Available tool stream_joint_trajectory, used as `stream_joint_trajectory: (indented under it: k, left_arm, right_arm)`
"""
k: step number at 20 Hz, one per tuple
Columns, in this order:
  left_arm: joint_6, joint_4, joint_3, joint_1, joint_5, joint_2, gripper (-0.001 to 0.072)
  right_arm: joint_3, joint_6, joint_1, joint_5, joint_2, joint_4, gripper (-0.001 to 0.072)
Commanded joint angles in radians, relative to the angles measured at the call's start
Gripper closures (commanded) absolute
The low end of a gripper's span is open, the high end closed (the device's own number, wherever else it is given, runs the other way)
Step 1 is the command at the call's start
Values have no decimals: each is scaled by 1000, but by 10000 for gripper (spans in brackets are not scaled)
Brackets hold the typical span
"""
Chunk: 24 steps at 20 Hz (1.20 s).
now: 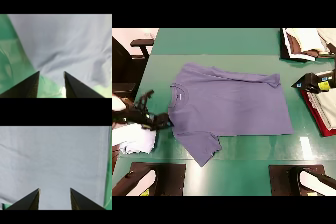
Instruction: Fold the shirts.
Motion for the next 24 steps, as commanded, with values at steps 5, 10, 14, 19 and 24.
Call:
stream_joint_trajectory:
  k: [5, 10, 14, 19, 24]
  left_arm:
    - [-27, 3, -223, 1, 106, 72, 337]
    - [-23, -111, -268, -19, 268, 71, 338]
    - [-23, -137, -288, -116, 324, 71, 346]
    - [-23, -141, -182, -118, 261, 72, 677]
    - [-22, -144, -106, -118, 246, 71, 677]
  right_arm:
    - [-94, -7, 0, -56, 73, 0, 283]
    - [-94, -7, 0, -53, 73, 0, 283]
    - [-94, -7, -1, -42, 73, -1, 283]
    - [-111, -24, -117, 91, 73, -37, 283]
    - [-361, -22, -370, 114, 73, -61, 168]
